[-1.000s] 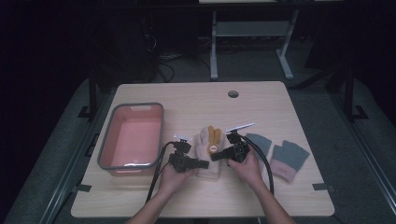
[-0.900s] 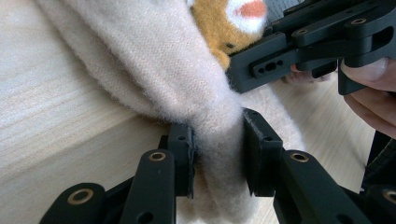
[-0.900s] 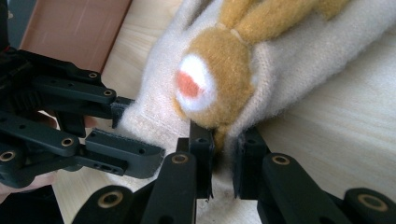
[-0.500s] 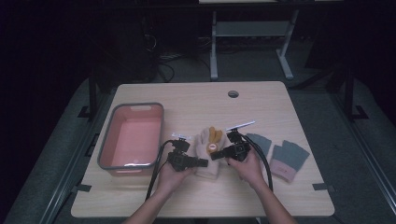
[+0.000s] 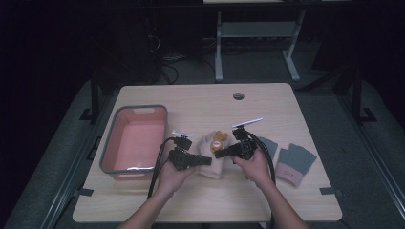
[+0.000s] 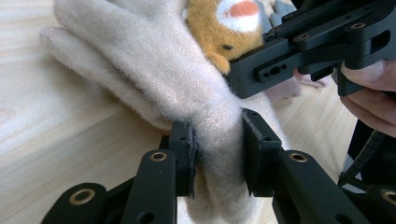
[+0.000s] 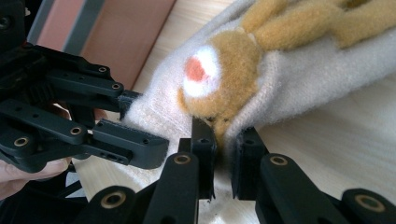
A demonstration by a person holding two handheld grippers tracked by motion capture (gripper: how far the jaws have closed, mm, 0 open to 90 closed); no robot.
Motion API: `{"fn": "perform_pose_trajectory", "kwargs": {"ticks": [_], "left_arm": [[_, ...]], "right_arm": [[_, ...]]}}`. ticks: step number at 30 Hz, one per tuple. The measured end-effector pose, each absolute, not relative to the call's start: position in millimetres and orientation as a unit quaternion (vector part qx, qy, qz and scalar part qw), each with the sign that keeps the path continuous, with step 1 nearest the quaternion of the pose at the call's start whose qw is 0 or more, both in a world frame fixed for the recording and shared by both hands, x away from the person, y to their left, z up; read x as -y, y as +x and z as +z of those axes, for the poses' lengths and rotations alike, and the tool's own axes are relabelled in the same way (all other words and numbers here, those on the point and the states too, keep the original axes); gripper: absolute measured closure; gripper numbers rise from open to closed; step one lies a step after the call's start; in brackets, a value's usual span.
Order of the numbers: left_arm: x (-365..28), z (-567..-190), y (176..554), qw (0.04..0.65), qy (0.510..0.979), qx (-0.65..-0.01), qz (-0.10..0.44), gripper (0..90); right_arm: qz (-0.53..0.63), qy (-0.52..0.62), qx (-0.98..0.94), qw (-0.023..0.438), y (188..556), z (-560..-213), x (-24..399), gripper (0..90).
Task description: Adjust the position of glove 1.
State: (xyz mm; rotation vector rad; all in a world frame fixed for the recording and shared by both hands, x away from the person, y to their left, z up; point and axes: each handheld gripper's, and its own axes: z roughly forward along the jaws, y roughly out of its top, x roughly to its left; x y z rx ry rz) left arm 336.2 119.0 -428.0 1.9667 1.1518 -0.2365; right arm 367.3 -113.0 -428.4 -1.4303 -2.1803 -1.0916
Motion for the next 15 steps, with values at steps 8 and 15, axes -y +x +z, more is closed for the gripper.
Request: {"fn": "perform_pose_trajectory", "kwargs": {"ticks": [8, 15], "left_arm": [[-125.7, -411.8, 338.6, 0.423, 0.78, -0.452, -0.088, 68.5], [-132.2, -398.6, 340.9, 0.434, 0.777, -0.448, -0.081, 68.5]], "right_arm": [[-0.39, -0.493, 0.763, 0.153, 370.2, -413.7, 108.9, 82.0], [-0.397, -0.485, 0.765, 0.148, 373.6, -398.1, 104.8, 82.2]]}}
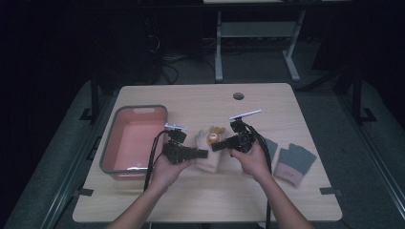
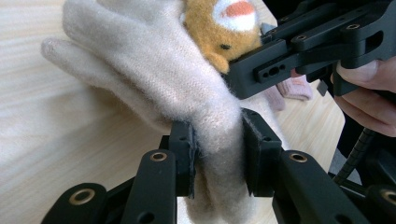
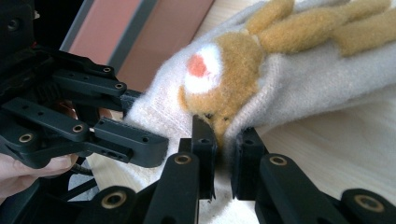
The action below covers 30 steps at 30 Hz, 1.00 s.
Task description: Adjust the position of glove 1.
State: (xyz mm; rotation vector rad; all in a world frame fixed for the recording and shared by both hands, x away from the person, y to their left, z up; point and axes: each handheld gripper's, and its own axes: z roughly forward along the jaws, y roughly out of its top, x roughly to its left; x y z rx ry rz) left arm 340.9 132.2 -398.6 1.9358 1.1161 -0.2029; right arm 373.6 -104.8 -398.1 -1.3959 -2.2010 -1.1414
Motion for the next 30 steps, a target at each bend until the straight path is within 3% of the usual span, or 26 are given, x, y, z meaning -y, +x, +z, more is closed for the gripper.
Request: {"fn": "perform_pose_trajectory", "kwargs": {"ticks": [12, 22, 30], "left_arm": [[-139.9, -384.9, 345.4, 0.438, 0.778, -0.445, -0.071, 69.3], [-139.2, -379.5, 349.1, 0.43, 0.789, -0.433, -0.066, 70.8], [-140.3, -377.6, 349.5, 0.428, 0.79, -0.433, -0.066, 71.6]], "right_arm": [[-0.401, -0.475, 0.769, 0.146, 380.0, -378.7, 94.6, 82.7], [-0.406, -0.484, 0.76, 0.154, 382.5, -385.7, 96.8, 81.9], [-0.412, -0.499, 0.742, 0.176, 385.2, -394.4, 101.8, 68.1]]}}
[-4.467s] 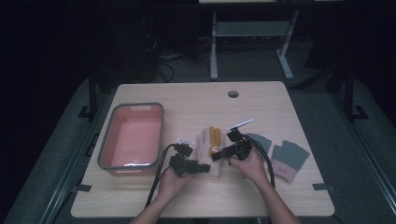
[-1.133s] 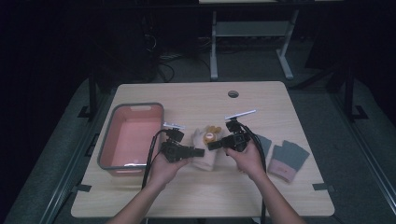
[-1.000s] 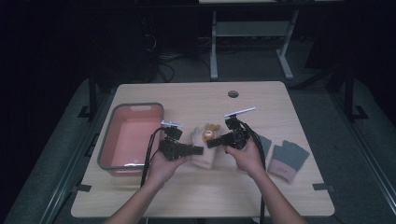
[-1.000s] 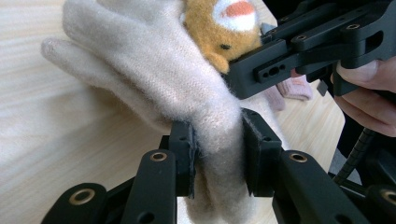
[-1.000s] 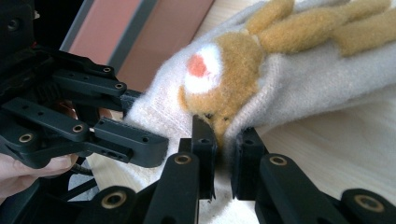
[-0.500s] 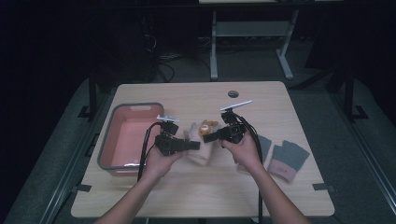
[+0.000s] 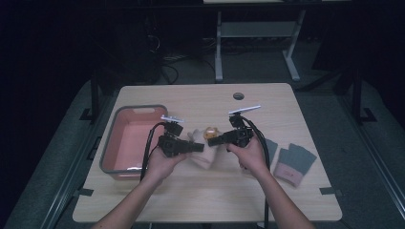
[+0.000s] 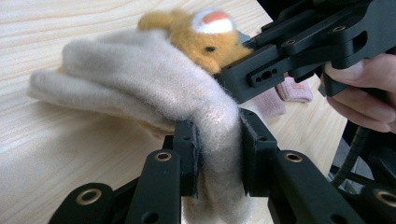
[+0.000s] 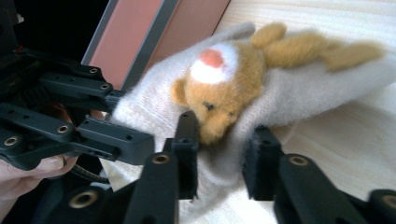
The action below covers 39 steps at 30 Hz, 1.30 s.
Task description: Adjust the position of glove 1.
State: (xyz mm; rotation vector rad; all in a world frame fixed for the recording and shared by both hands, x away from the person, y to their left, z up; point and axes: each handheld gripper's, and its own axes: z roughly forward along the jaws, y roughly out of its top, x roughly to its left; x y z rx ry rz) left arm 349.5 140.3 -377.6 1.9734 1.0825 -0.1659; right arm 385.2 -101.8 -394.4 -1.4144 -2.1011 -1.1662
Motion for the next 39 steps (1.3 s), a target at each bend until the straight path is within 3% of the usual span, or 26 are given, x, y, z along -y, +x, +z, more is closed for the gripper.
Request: {"fn": "perform_pose_trajectory", "kwargs": {"ticks": [18, 39], "left_arm": [[-154.6, -349.8, 362.3, 0.435, 0.787, -0.434, -0.043, 72.9], [-185.9, -295.9, 374.9, 0.467, 0.773, -0.428, -0.004, 73.0]], "right_arm": [[-0.444, -0.519, 0.698, 0.213, 390.9, -392.5, 106.5, 47.2], [-0.457, -0.502, 0.698, 0.229, 402.8, -371.4, 85.1, 45.7]]}}
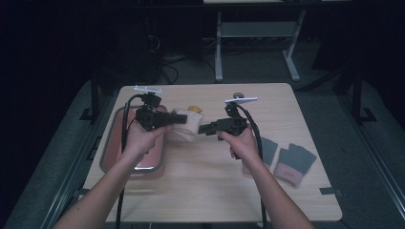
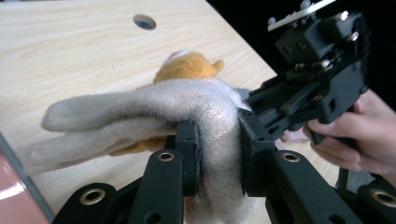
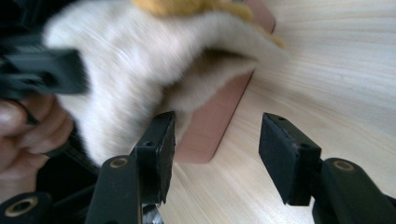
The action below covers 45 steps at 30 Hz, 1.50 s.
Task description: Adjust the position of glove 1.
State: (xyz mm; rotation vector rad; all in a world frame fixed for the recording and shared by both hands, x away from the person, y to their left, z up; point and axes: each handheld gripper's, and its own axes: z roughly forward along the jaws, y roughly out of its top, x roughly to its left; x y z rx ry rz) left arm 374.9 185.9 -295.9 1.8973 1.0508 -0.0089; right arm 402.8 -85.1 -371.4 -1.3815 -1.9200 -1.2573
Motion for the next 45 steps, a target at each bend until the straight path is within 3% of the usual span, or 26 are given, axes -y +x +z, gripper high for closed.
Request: {"fn": "perform_pose_trajectory", "kwargs": {"ticks": [28, 45], "left_arm": [[-259.4, -273.0, 369.9, 0.468, 0.756, -0.456, 0.036, 72.9], [-297.9, -317.3, 380.9, 0.426, 0.749, -0.507, 0.017, 72.9]], "right_arm": [[-0.429, -0.47, 0.74, 0.219, 417.2, -363.9, 32.0, 46.3], [-0.423, -0.467, 0.747, 0.214, 418.2, -365.0, 29.3, 45.5]]}}
